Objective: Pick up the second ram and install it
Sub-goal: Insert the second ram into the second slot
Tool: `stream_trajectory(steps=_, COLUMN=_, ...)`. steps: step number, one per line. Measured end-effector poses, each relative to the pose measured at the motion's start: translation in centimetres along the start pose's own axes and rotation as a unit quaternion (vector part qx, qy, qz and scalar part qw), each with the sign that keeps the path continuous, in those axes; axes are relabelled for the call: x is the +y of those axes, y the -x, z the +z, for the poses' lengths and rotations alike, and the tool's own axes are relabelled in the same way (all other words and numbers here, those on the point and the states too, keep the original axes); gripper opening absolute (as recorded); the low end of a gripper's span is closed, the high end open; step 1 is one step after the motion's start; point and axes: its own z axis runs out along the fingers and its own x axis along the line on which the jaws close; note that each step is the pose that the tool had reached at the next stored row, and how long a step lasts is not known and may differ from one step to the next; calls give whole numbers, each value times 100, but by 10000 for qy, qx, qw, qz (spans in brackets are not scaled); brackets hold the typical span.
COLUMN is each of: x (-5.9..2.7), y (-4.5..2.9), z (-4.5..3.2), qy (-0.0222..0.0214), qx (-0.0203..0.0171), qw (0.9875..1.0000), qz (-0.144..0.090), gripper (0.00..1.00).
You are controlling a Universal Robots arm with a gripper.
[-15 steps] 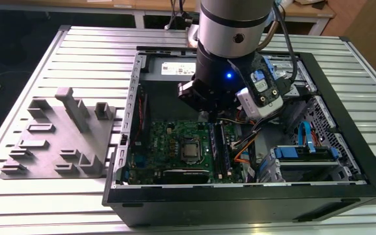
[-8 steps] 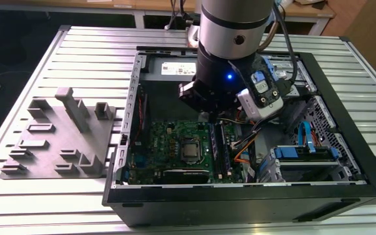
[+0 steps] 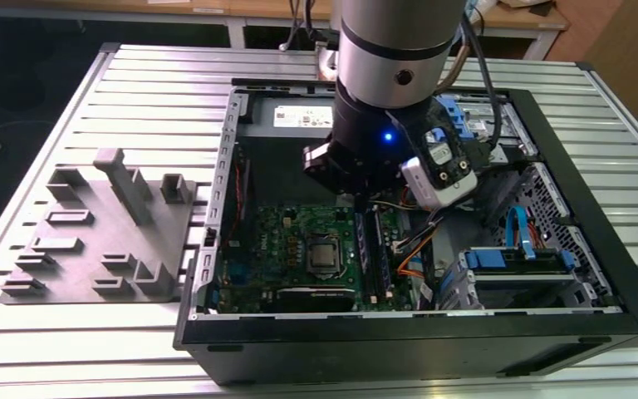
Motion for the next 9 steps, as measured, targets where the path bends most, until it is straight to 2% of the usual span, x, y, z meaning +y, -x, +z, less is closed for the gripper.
stream_trajectory(steps=9, x=-3, y=33, z=34, qy=1, qx=0, qw=10000, qz=1, gripper=8)
